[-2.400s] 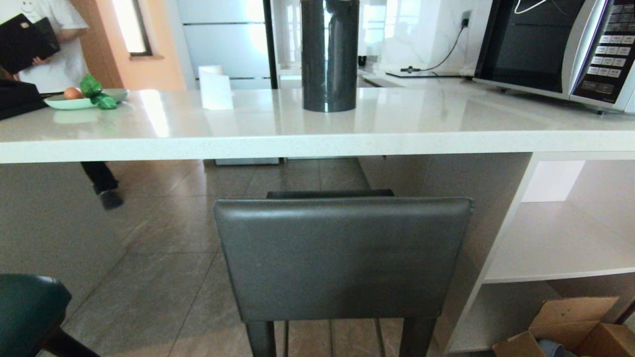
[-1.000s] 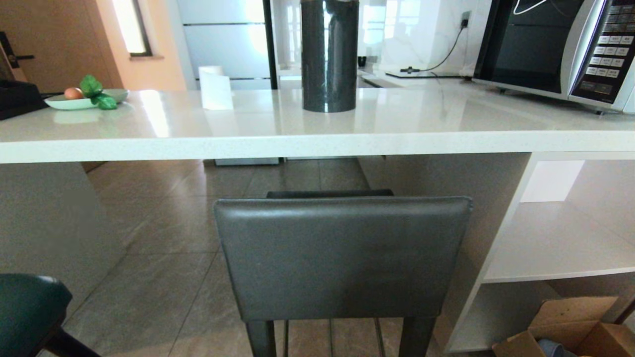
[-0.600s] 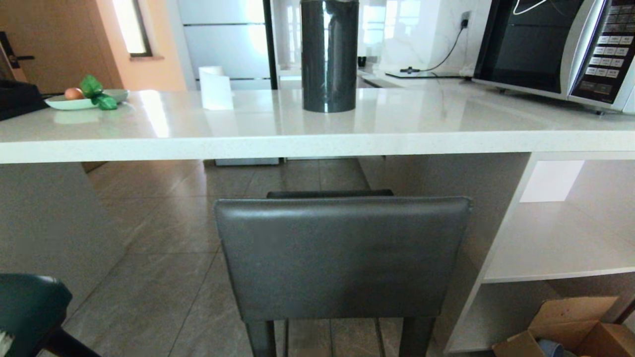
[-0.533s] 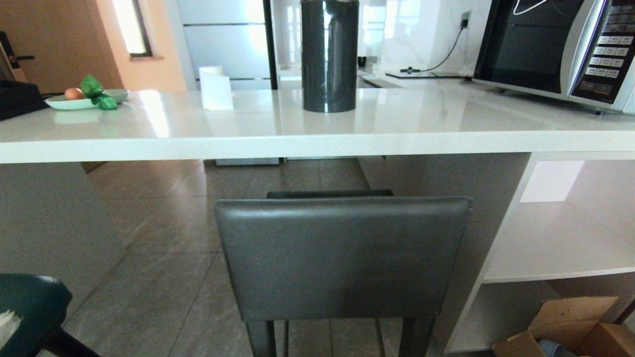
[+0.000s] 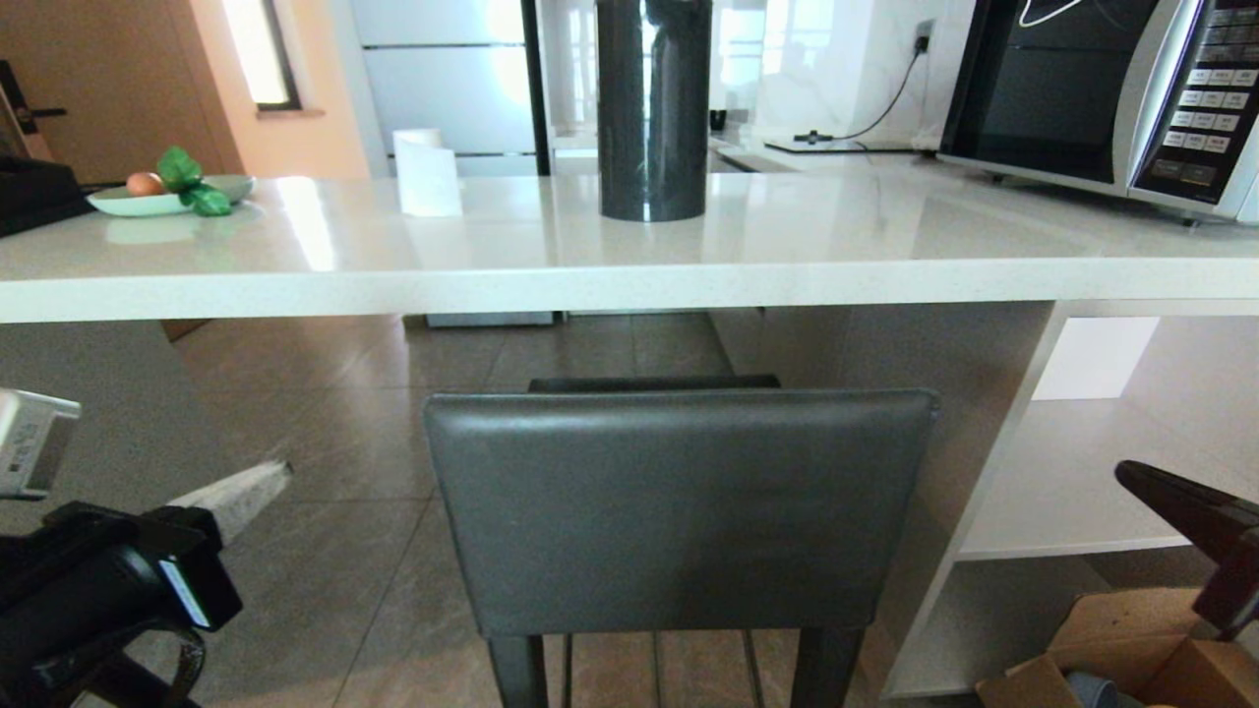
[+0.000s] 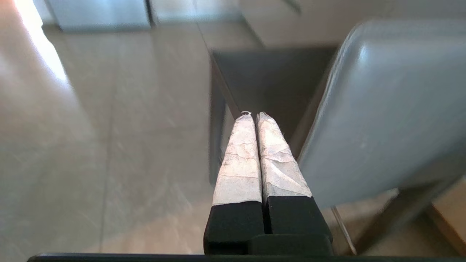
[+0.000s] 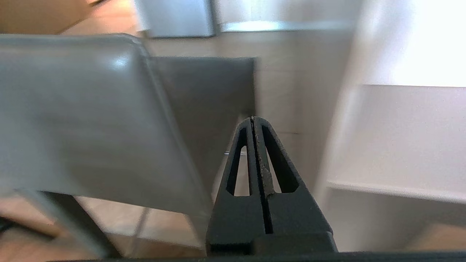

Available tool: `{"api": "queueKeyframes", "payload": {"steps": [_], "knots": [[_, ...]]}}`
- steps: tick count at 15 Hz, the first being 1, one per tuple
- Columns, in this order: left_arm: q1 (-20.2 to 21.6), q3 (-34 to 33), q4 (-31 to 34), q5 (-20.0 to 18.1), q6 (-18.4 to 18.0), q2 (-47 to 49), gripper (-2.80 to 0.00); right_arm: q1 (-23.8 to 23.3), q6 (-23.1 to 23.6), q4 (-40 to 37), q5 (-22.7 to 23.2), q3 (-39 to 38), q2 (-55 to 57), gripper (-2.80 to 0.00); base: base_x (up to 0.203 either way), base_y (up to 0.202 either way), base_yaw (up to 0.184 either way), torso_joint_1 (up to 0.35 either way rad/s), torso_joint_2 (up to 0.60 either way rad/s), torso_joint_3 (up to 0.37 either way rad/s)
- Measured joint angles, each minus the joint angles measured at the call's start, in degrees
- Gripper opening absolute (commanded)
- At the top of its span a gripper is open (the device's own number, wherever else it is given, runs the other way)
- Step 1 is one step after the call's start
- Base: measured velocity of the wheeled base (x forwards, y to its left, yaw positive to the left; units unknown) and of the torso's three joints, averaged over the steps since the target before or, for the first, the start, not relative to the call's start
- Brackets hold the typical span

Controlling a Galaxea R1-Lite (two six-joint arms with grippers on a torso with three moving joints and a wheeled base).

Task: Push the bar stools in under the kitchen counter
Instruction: Pull the gray chair out from under the dining table

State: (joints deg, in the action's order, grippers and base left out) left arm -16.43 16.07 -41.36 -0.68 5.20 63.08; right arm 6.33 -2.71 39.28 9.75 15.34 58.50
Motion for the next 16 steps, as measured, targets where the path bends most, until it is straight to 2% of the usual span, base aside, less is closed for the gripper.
{"api": "queueKeyframes", "payload": {"steps": [3,6,12,16], "knots": [[-1.72,0.07,-4.96,0.05,-0.05,6.18,-2.80,2.83,-0.83,2.47,0.43,0.63,6.27,-2.80,0.000,0.000,0.000,0.000,0.00,0.000],[-2.19,-0.20,-10.60,0.68,-0.12,11.83,-2.80,3.58,-0.82,6.24,0.67,0.73,11.69,-2.80,0.000,0.000,0.000,0.000,0.00,0.000],[-2.73,1.66,-12.44,2.17,0.09,18.24,-2.80,3.69,-0.24,23.33,0.34,1.45,27.38,-2.80,0.000,0.000,0.000,0.000,0.00,0.000],[-2.34,1.40,-20.30,4.41,0.03,24.48,-2.80,3.70,-0.25,24.77,0.24,3.33,32.14,-2.80,0.000,0.000,0.000,0.000,0.00,0.000]]}}
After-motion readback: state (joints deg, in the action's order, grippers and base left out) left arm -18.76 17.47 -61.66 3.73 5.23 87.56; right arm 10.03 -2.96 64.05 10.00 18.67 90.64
